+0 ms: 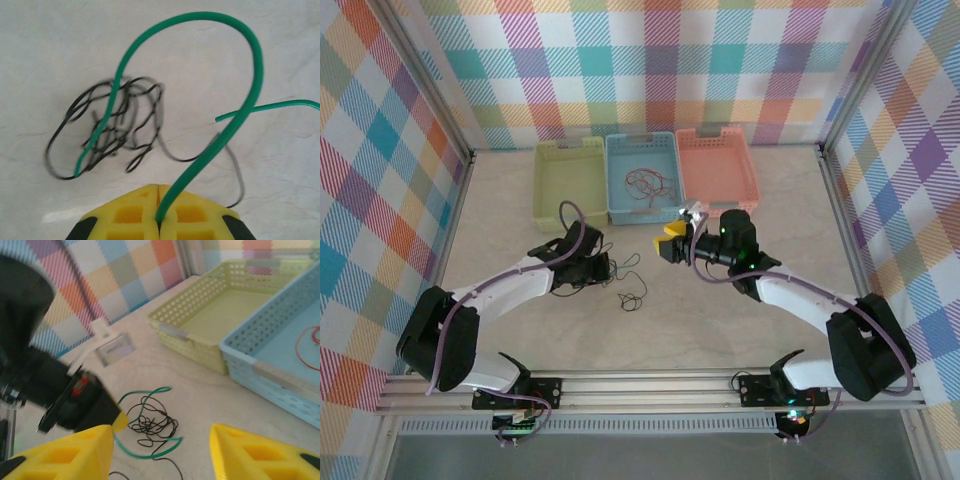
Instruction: Untangle the cables
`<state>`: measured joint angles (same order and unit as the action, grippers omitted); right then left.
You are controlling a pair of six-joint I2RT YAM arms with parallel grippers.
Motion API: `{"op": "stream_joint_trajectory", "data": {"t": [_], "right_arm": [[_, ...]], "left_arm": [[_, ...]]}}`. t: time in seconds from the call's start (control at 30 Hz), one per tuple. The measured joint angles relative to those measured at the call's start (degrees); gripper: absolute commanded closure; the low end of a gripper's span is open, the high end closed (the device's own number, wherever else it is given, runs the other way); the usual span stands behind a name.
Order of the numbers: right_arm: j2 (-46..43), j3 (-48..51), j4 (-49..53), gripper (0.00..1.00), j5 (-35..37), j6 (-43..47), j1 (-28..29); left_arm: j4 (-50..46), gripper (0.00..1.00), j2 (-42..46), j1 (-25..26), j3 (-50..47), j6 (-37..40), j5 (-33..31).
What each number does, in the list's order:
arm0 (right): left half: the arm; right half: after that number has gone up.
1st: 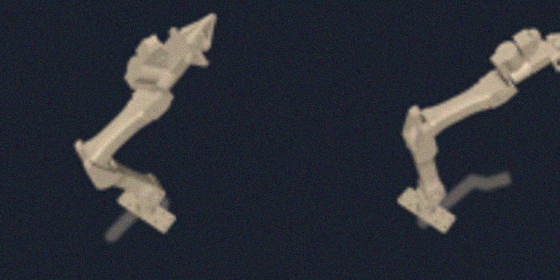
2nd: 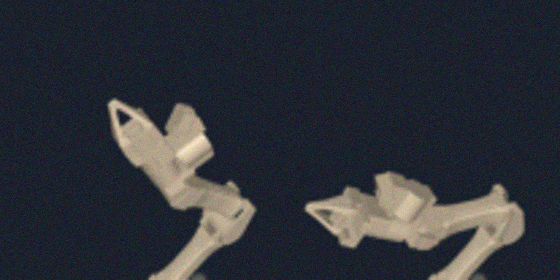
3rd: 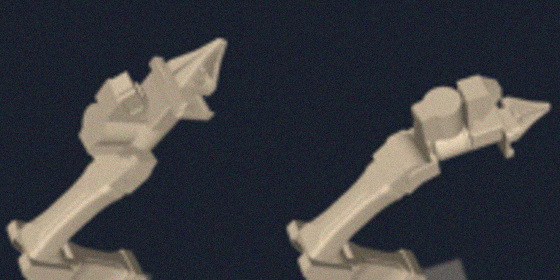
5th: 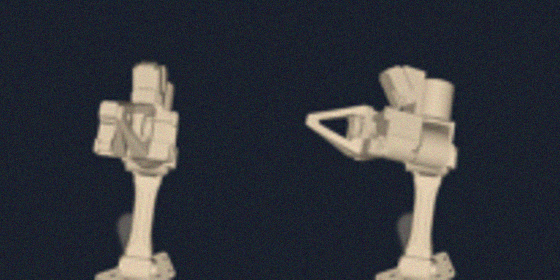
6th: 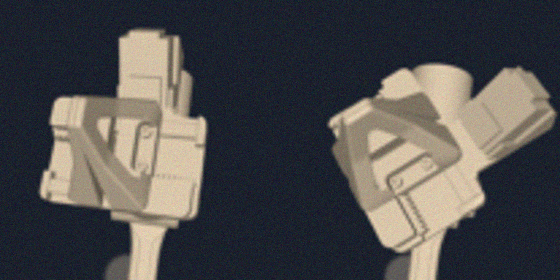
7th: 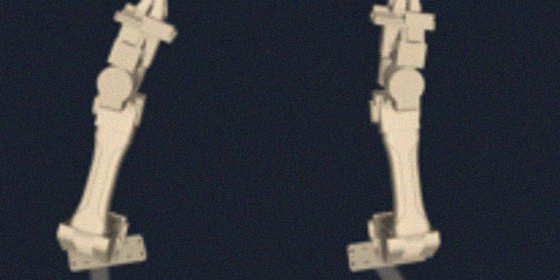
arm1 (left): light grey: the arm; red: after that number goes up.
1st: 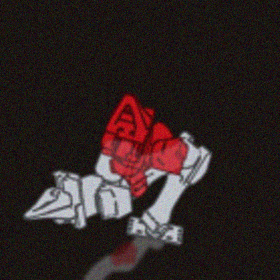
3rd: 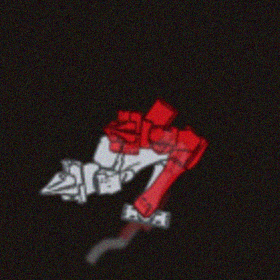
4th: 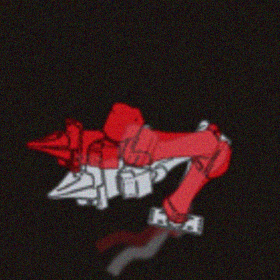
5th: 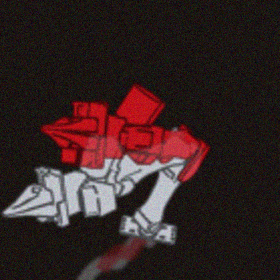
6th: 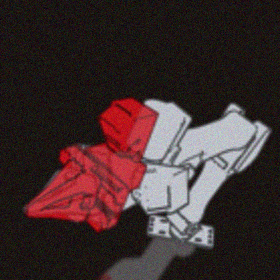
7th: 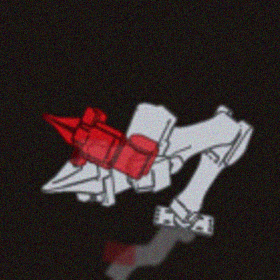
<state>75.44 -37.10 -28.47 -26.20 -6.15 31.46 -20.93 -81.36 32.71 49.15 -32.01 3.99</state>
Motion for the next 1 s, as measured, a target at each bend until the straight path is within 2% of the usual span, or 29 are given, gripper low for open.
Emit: {"op": "stream_joint_trajectory", "data": {"t": [0.13, 0.3, 0.67, 1.0], "right_arm": [[-0.24, 3.96, -5.95, 0.43, 0.09, 3.93, 2.84], [1.42, 7.56, -11.02, 0.42, 1.27, 8.02, 5.66], [1.66, 8.31, -13.03, 0.4, 3.45, 15.89, 8.63], [1.66, 10.19, -15.63, 0.36, 3.63, 23.52, 12.63]], "left_arm": [[0.09, 1.0, -0.96, 0.68, 4.72, 0.66, 1.07], [0.83, 1.0, -1.36, 0.98, 5.29, 1.88, 1.73], [9.7, 1.0, 4.28, 0.98, -3.21, 3.15, 2.14], [14.51, 1.0, 8.52, 1.03, -5.97, 3.39, 2.43]]}}
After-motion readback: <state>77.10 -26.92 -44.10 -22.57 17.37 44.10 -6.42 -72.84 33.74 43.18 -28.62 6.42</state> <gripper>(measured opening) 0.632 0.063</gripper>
